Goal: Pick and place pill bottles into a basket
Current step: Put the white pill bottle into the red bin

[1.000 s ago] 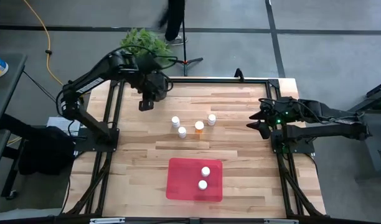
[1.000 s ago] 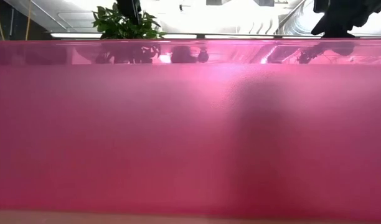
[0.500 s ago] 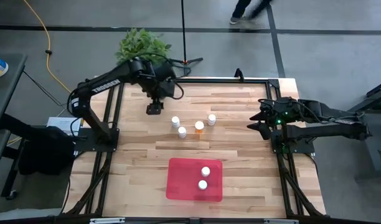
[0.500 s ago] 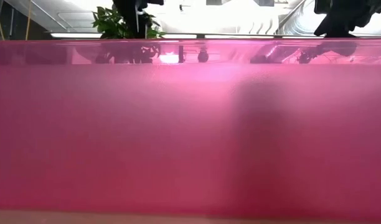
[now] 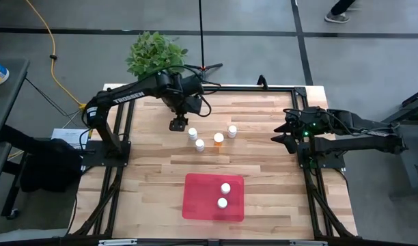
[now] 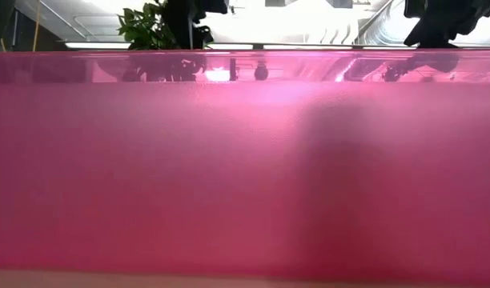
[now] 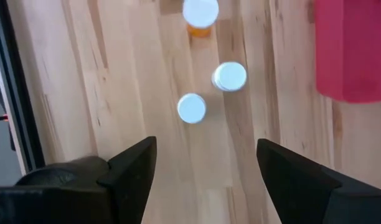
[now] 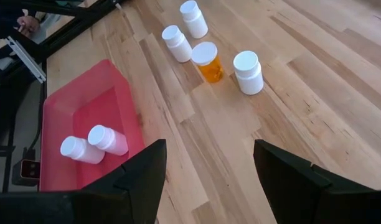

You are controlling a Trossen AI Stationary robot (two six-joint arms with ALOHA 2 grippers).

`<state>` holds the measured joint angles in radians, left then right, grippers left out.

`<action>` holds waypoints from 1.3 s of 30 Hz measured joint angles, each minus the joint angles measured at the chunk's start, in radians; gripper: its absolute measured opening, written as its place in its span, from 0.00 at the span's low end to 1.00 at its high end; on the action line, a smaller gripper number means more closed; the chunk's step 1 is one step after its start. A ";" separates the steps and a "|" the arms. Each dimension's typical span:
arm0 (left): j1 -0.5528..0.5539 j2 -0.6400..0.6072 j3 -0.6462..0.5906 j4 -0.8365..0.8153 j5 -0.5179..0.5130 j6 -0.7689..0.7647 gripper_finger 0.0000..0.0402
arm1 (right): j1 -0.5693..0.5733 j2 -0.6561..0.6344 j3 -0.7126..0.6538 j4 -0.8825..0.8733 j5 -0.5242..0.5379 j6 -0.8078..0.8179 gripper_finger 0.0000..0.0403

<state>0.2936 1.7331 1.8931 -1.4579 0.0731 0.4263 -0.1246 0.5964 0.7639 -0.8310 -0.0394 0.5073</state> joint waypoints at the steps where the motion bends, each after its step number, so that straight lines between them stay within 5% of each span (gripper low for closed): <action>1: 0.001 0.001 0.000 0.004 0.000 0.000 0.77 | 0.000 0.000 0.000 0.000 0.000 -0.002 0.58; 39: 0.000 0.000 -0.301 0.295 0.052 0.003 0.77 | 0.000 0.000 0.000 -0.003 0.002 -0.010 0.58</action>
<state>0.2939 1.7329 1.5925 -1.1626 0.1249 0.4297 -0.1246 0.5962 0.7639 -0.8337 -0.0373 0.4969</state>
